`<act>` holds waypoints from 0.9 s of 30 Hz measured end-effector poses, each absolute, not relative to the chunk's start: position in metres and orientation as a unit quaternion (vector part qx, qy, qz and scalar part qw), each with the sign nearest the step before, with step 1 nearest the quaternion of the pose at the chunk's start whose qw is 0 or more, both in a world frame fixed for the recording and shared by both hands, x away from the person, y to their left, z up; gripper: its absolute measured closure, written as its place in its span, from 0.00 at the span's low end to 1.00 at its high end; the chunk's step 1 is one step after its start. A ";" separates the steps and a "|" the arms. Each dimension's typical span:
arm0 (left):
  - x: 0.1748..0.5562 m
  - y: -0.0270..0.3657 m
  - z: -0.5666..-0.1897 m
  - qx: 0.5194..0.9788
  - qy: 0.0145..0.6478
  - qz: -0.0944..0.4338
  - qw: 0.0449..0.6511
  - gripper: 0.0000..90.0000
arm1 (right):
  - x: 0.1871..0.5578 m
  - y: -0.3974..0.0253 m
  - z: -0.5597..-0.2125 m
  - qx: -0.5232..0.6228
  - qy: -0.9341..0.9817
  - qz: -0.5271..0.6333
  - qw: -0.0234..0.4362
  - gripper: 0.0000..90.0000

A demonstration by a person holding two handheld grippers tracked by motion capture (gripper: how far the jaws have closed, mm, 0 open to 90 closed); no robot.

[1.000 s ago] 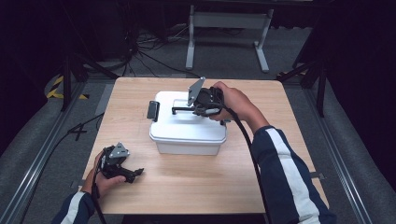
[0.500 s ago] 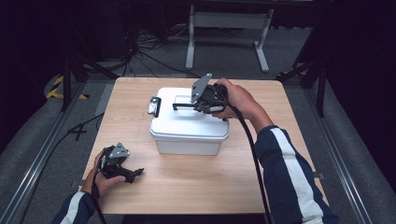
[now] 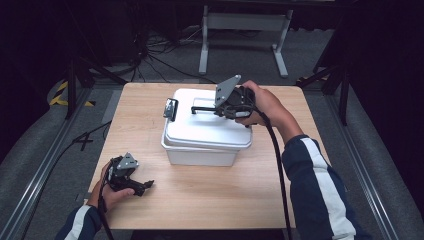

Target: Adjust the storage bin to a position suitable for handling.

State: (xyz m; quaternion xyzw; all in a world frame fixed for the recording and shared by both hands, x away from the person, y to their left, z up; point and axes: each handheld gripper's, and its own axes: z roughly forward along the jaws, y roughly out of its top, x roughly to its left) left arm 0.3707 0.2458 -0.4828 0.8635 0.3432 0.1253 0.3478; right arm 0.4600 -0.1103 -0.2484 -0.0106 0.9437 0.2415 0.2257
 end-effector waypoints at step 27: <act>0.371 0.246 -0.483 0.864 0.342 0.127 0.348 0.01 | 0.440 -0.211 -0.231 0.044 0.930 0.262 0.254 0.94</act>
